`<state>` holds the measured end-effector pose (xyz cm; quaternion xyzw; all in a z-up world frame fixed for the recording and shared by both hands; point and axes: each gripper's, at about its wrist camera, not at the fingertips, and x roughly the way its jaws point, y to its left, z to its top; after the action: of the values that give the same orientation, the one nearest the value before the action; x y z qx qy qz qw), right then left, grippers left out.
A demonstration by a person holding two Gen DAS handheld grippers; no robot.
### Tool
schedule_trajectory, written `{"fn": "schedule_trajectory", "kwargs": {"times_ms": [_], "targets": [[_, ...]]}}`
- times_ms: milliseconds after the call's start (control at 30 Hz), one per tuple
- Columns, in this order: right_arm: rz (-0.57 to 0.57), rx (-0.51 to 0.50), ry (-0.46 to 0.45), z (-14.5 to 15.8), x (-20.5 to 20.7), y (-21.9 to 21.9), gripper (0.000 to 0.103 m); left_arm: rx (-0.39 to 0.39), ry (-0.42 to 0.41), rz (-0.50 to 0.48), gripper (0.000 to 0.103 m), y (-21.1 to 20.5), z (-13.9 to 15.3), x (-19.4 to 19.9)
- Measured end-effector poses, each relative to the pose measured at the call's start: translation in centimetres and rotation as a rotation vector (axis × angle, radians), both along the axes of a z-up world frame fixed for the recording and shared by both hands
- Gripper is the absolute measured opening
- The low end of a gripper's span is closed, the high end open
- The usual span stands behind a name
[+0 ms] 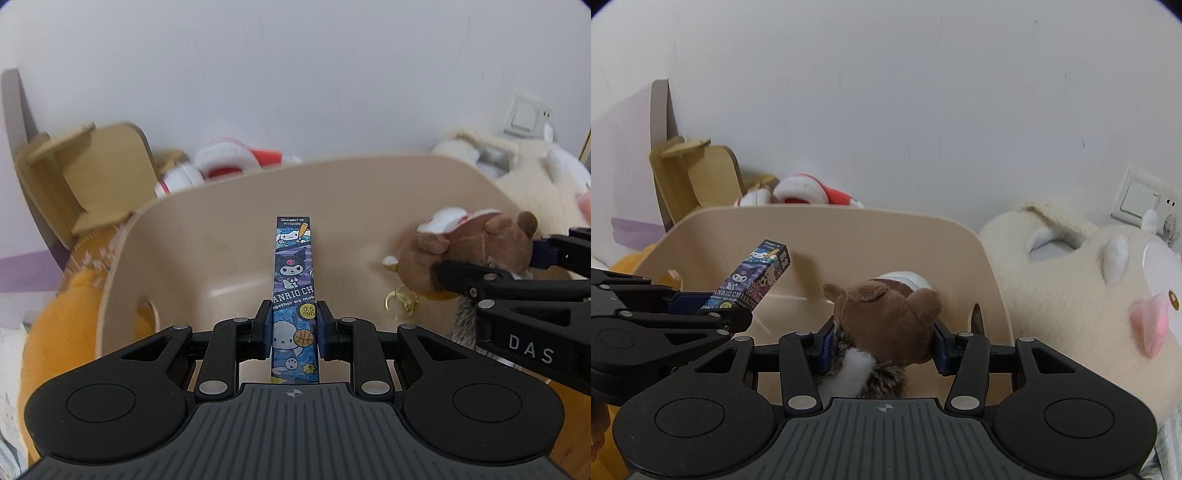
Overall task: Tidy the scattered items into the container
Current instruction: 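Lift the monkey with the right gripper while the left carries the Sanrio box over the basket, then open both grippers to drop the monkey and Sanrio box into the basket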
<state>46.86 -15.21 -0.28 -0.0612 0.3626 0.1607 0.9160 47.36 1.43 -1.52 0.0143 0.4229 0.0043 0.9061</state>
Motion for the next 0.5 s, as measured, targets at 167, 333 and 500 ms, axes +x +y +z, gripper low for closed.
{"fn": "schedule_trajectory", "kwargs": {"times_ms": [167, 333, 500], "targets": [[0.000, -0.017, 0.022, -1.1, 0.0, -0.3, 0.046, -0.033, 0.051, -0.005, 0.023, 0.2, -0.8, 0.3], [0.000, -0.032, 0.033, -1.7, -0.2, -0.6, 0.060, -0.037, 0.046, -0.013, 0.048, 0.1, -0.4, -0.4], [-0.006, 0.010, -0.010, -0.1, -1.2, -1.7, 0.078, -0.043, -0.009, 0.012, 0.079, 0.5, 0.8, -1.7]]}}
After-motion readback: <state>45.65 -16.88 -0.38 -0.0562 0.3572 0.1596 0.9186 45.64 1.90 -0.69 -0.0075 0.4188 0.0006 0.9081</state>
